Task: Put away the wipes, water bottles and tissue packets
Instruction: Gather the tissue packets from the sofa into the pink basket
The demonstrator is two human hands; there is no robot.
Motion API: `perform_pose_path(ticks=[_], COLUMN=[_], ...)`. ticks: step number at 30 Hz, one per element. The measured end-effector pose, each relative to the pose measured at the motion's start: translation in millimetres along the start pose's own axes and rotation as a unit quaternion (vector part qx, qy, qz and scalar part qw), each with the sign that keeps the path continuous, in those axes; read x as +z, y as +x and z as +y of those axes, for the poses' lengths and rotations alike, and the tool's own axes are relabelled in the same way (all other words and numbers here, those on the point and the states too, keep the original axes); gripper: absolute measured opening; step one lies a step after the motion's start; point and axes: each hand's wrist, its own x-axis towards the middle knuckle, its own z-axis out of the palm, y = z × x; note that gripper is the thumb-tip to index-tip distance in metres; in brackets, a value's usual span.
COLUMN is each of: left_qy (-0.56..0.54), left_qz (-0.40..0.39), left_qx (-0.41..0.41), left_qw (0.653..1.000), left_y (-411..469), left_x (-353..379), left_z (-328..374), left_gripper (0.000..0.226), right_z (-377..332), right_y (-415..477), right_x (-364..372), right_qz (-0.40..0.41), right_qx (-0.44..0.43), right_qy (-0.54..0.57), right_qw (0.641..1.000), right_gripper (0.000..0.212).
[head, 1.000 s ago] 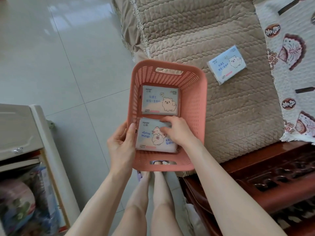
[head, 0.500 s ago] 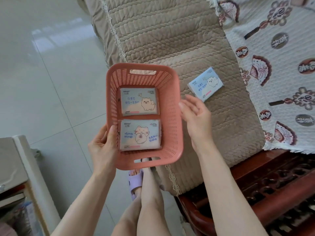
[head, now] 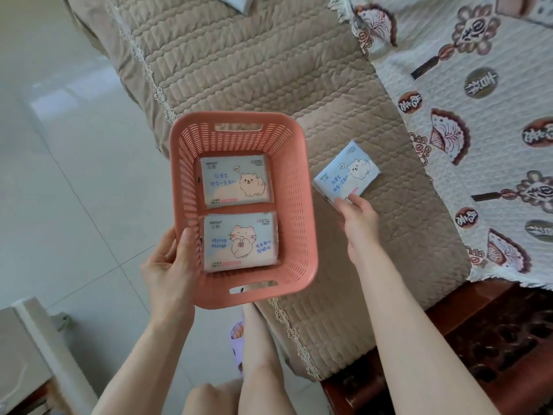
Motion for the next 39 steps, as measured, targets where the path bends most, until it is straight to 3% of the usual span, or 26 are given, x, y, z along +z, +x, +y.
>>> perform_pose_path(ticks=[5, 14, 19, 27, 39], left_qy=[0.017, 0.03, 0.034, 0.027, -0.011], left_qz=[0.004, 0.018, 0.032, 0.028, 0.046], left_qx=[-0.026, -0.034, -0.041, -0.037, -0.04], left_qw=[0.999, 0.999, 0.998, 0.999, 0.998], left_y=[28.5, 60.7, 68.7, 80.2, 130.2], left_x=[24.7, 38.5, 33.9, 13.0, -25.1], left_z=[15.3, 30.0, 31.4, 41.3, 81.6], left_gripper=[0.014, 0.015, 0.014, 0.016, 0.022], right_z=[-7.8, -9.0, -10.7, -36.4, -110.2], right_y=[42.0, 83.7, 84.9, 57.3, -46.6], right_x=[3.2, 18.5, 26.7, 47.2, 133.7], right_qz=[0.046, 0.111, 0.146, 0.068, -0.063], right_qx=[0.039, 0.084, 0.096, 0.054, -0.015], right_qy=[-0.029, -0.049, 0.004, 0.136, 0.222], right_qw=[0.998, 0.989, 0.985, 0.987, 0.973], right_gripper=[0.054, 0.041, 0.033, 0.015, 0.012])
